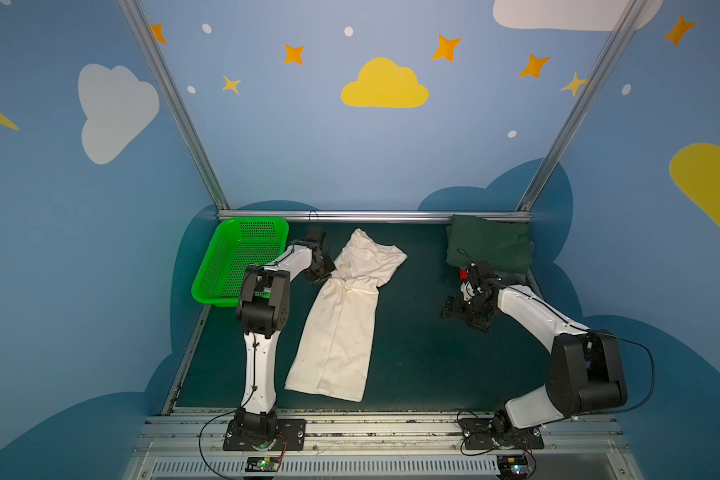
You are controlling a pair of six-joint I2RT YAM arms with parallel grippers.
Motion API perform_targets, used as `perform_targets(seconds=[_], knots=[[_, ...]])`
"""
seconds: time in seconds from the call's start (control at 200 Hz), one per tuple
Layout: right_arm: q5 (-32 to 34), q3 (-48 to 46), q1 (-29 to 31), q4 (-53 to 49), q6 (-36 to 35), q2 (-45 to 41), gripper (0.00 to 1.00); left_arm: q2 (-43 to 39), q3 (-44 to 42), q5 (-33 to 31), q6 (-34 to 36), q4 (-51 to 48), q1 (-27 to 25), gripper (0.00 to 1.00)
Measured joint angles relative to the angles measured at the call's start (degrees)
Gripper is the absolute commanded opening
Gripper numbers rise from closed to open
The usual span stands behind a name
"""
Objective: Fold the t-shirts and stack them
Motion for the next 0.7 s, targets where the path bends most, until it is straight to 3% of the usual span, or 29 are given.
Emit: perform_targets(seconds=[0.165,0.456,0.696], knots=[[-1.36,0.44,0.28,0.44,0.31,0.44,0.94,0.81,0.68,1.16,-2.4,2.05,-1.44,0.08],[-3.61,1.53,0.46,1.09,1.01,0.9,0.94,7.85,11.47,3.72,-3.52,1.2,-7.63,0.11],[-4.37,3.21,1.01,1.62,1.2,0.96,0.94,8.28,11.98,4.44,-4.98,1.07,-7.43,0.13]])
